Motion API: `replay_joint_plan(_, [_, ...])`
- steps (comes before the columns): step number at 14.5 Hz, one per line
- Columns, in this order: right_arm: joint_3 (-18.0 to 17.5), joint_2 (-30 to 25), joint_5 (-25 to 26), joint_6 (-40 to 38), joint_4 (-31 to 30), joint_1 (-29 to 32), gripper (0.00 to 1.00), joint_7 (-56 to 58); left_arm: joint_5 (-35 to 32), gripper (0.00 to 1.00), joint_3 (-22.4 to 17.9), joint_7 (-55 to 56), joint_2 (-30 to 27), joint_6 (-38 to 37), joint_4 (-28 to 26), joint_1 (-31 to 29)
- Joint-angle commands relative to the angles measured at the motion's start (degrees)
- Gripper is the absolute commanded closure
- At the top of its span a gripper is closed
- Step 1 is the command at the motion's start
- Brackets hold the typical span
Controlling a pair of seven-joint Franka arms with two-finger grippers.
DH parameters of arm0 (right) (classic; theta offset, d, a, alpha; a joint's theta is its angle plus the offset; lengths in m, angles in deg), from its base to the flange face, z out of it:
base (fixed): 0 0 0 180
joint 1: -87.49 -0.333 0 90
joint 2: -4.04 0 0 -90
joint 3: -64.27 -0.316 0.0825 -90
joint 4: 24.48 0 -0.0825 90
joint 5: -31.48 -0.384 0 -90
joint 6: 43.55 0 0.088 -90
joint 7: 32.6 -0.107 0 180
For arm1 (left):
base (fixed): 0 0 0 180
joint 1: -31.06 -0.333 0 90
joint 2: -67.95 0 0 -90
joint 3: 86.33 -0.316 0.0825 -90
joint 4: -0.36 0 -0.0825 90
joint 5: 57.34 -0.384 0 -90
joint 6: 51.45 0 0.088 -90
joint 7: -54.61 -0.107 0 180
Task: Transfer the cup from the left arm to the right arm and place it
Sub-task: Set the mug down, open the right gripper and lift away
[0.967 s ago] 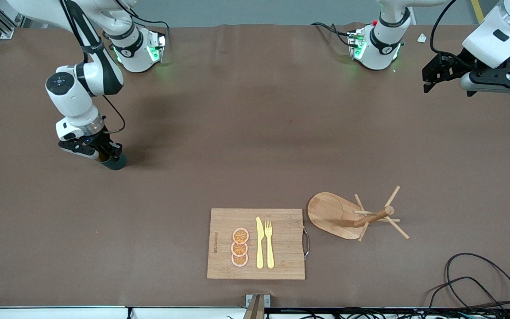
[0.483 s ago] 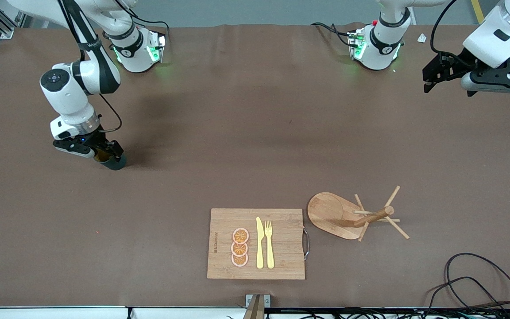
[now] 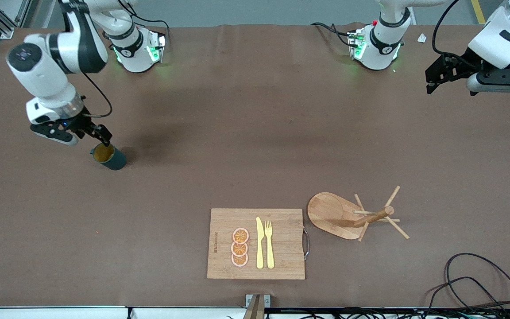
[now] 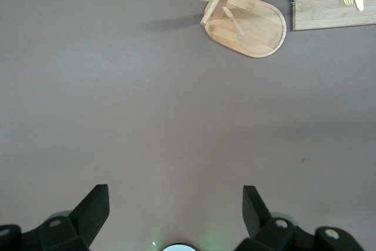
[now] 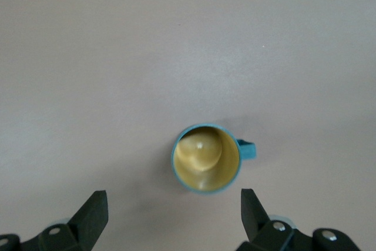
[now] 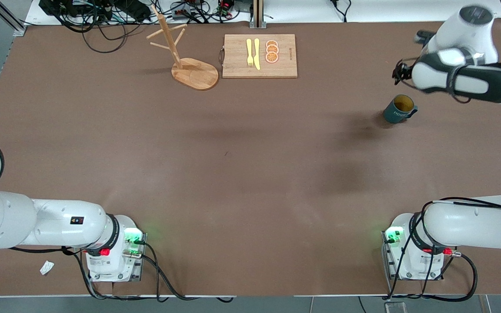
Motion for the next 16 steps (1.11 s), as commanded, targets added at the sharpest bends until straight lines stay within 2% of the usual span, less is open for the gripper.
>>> replay_joint_plan(1, [3.02,-1.30,-4.12,-9.26,7.11,0.23,0.00,10.20,0.01,0.00,0.28,0.17,-0.44,-0.40,0.47,-0.47])
replay_joint_plan(5, [7.52,-0.95,-5.26,-22.44,18.80,0.23,0.00,19.20,0.01,0.00,0.36,-0.62,-0.44,-0.40,0.90,-0.47])
replay_joint_plan(8, [8.84,-0.77,-5.36,-26.76,23.99,0.32,0.00,23.50,0.01,0.00,0.28,-0.63,-0.44,-0.49,0.90,-0.47])
replay_joint_plan(11, [9.02,-0.25,-5.27,-31.59,29.87,0.15,0.00,23.78,0.01,0.00,0.36,-0.63,-0.44,-0.49,0.90,-0.47])
replay_joint_plan(16, [8.58,4.05,-5.36,-36.52,39.46,-0.73,0.00,23.69,0.01,0.00,0.36,-0.63,-0.44,-0.58,0.90,-0.47])
